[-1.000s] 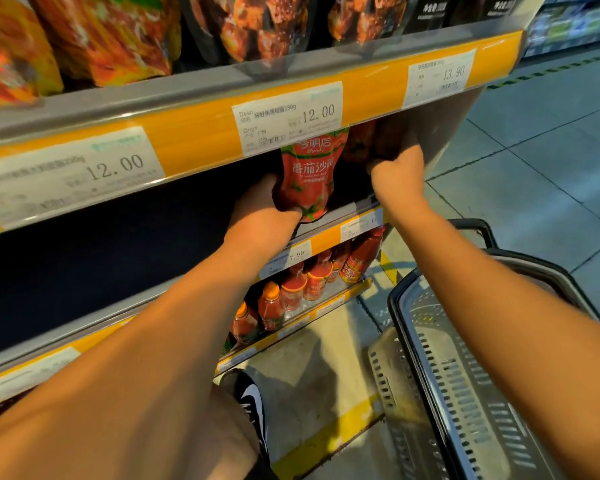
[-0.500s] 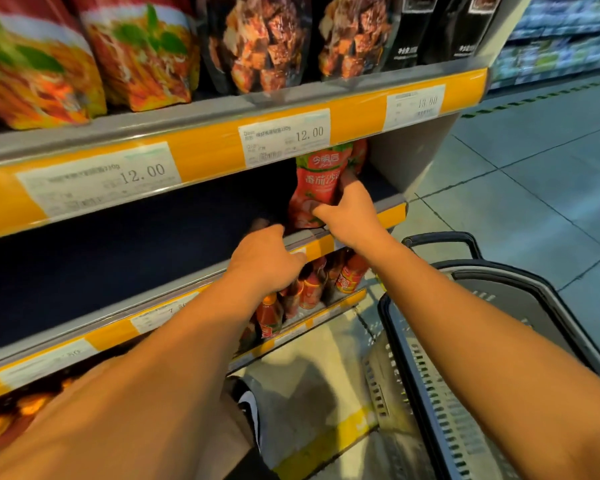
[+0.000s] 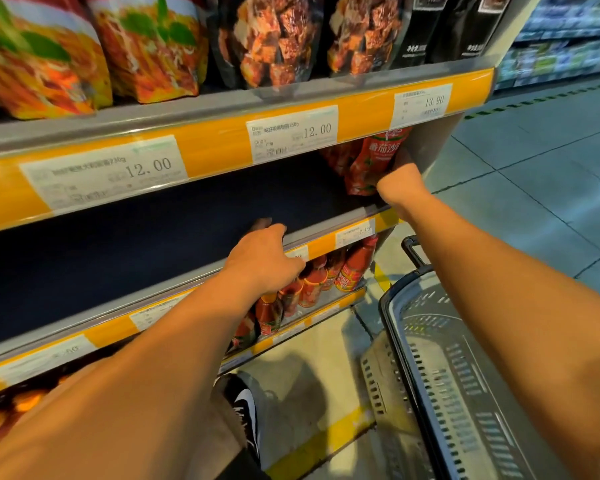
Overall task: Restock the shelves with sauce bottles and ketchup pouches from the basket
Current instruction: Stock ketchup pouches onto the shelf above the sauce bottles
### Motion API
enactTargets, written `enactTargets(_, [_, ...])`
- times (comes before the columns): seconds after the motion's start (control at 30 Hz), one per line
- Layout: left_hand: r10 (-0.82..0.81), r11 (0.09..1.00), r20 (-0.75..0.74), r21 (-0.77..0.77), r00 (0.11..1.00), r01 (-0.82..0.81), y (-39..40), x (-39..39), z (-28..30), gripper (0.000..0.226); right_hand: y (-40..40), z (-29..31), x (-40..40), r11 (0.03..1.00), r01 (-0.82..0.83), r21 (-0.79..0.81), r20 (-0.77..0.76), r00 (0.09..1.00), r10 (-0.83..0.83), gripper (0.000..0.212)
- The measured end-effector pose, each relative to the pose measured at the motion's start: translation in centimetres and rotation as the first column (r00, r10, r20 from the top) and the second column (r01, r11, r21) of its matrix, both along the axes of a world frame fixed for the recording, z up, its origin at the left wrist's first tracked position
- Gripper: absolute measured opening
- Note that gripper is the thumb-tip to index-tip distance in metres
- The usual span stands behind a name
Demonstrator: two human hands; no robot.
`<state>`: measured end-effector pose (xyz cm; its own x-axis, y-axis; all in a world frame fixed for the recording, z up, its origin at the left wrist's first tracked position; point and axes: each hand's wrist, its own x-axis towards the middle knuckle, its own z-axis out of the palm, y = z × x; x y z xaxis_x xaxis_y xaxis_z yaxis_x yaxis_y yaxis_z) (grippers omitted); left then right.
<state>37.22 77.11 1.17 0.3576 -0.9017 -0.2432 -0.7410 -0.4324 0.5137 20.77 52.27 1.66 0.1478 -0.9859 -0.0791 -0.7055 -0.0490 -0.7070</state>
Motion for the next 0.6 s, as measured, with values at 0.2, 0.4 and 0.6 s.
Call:
enactTargets(0.2, [-0.004, 1.000, -0.004, 0.008, 1.000, 0.004, -0.2, 0.1, 0.0, 0.080, -0.8, 0.0, 2.0, 0.985, -0.151, -0.077, 0.000, 0.988, 0.152, 0.050])
enactTargets(0.4, [-0.008, 1.000, 0.003, 0.021, 1.000, 0.008, -0.2, 0.0, -0.1, 0.082, -1.0, 0.2, 2.9, 0.978, -0.179, -0.103, -0.047, 0.983, 0.175, 0.060])
enactTargets(0.6, [0.005, 0.999, -0.036, -0.043, 0.999, -0.007, 0.7, 0.4, 0.4, 0.077, 0.3, 0.2, 1.3, 0.988, 0.084, 0.132, -0.028, 0.996, -0.081, 0.008])
